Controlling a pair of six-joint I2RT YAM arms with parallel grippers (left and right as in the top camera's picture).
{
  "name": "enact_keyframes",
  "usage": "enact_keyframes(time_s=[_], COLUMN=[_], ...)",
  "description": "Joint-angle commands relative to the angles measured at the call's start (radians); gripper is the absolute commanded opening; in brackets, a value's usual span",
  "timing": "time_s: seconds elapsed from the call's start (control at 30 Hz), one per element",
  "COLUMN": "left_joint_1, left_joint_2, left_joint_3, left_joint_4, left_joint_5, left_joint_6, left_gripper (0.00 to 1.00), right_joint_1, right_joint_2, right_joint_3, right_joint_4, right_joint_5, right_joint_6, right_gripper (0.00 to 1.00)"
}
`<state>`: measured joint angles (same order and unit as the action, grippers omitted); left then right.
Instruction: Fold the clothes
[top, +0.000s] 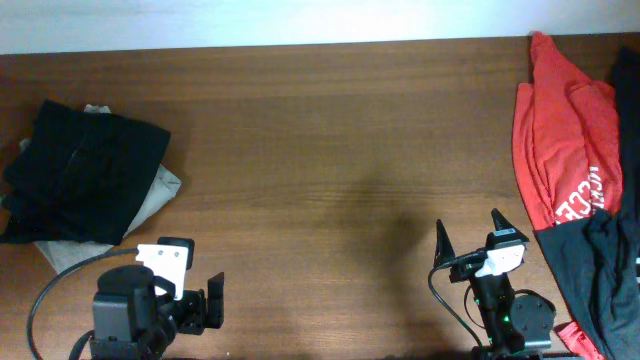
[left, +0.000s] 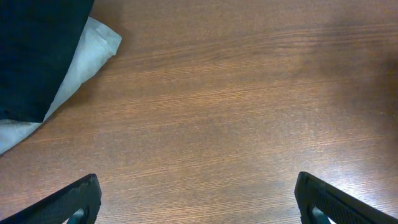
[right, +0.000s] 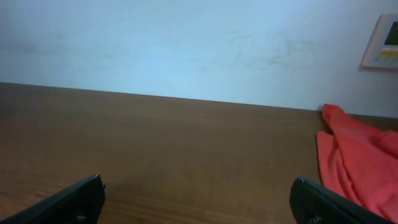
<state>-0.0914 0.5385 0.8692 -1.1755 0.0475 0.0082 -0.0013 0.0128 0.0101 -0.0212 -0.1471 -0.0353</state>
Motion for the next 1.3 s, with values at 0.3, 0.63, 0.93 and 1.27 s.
enact_keyframes(time_s=[0.3, 0.63, 0.93, 1.27], left_joint_1=[0.0, 0.0, 0.028, 0.121], left_joint_2=[-0.003, -0.003, -0.043, -0.415], left_joint_3=[-0.001, -0.001, -0.018, -0.542], left_joint_4=[0.001, 0.001, 0.077, 0.694], left_joint_5=[-0.003, -0.003, -0.002, 0.141], left_joint_6=[0.015, 0.015, 0.065, 0.099], left_gripper=[0.99, 0.99, 0.99, 0.99], right_joint_1=[-0.007, -0.007, -0.007, -0.007], right_joint_2=[-0.005, -0.005, -0.005, -0.006], right_joint_3=[-0.005, -0.005, -0.005, -0.005], right_joint_4=[-0.044, -0.044, -0.044, -0.044], right_joint_5=[0.021, 0.021, 0.021, 0.021], right_joint_6=[-0.036, -0.035, -0.036, -0.036], right_gripper=[0.99, 0.99, 0.99, 0.99])
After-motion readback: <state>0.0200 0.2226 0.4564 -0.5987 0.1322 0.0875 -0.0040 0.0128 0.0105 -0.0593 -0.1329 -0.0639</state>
